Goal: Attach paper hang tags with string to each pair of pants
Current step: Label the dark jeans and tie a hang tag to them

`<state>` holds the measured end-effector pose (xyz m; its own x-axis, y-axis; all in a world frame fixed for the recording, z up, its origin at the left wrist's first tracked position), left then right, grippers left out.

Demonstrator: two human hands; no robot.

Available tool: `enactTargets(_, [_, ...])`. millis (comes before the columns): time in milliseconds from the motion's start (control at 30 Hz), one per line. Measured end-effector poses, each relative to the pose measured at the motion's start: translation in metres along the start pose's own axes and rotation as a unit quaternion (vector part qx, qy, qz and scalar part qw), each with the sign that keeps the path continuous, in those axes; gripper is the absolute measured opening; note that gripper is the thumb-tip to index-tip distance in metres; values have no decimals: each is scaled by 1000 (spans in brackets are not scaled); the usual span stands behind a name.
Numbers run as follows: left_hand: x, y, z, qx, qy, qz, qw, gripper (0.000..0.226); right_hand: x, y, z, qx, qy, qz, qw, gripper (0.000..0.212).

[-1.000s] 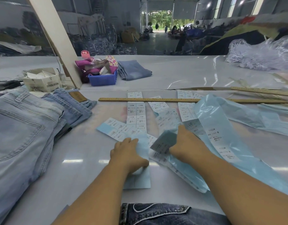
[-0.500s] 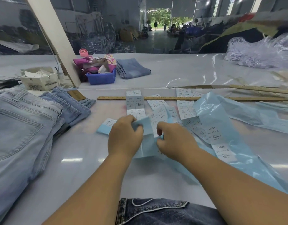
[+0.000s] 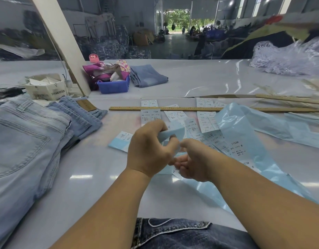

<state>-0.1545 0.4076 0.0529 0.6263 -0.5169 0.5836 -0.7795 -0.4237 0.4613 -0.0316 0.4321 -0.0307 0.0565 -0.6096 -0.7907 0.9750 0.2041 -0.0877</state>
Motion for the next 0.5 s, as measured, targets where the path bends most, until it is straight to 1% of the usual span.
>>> enactTargets(100, [8,4,-7,-44,-8,8,999,46,-1,4,-1,-11,19,-70,997,20])
enactTargets(133, [10,4,-12,-57,7,12,998,53,-2,4,-1,-14,29,-89,995,19])
enactTargets(167, [8,3,-17,-85,43,40,995,59,-3,4,-1,-19,41,-106,993,18])
enactTargets(200, [3,0,-22,-130,109,90,981,62,-5,4,-2,-24,53,-123,991,17])
enactTargets(233, [-4,-5,-23,-187,189,145,953,60,-6,4,-3,-28,60,-141,988,19])
enactTargets(267, [-11,-11,-19,-241,260,181,917,53,-6,4,-5,-30,63,-148,986,24])
enactTargets(300, [-18,-15,-14,-276,298,179,896,42,-7,4,-6,-30,66,-141,987,29])
enactTargets(333, [-25,-17,-10,-296,288,118,903,28,-8,4,-7,-28,72,-129,989,33])
enactTargets(367, [-32,-17,-8,-301,253,24,919,19,-9,4,-7,-26,78,-124,989,35])
enactTargets(400, [-35,-17,-5,-300,216,-53,928,20,-10,5,-7,-24,83,-126,988,39])
enactTargets(433, [-37,-19,-1,-298,196,-86,930,26,-11,5,-7,-26,90,-128,987,42])
enactTargets(500, [-42,-23,4,-303,195,-86,929,36,-12,5,-7,-27,102,-121,987,48])
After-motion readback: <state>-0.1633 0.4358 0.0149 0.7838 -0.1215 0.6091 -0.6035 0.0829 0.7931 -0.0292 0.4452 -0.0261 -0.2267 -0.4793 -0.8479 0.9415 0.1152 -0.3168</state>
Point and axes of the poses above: each hand's wrist, its own z-axis away from the middle knuckle, its own y-axis out of the back of the hand, x = y × z, the point moved 6 cm from there along -z, towards the middle knuckle, and after that the axes turned 4 degrees about z, right-handed, at the moved point
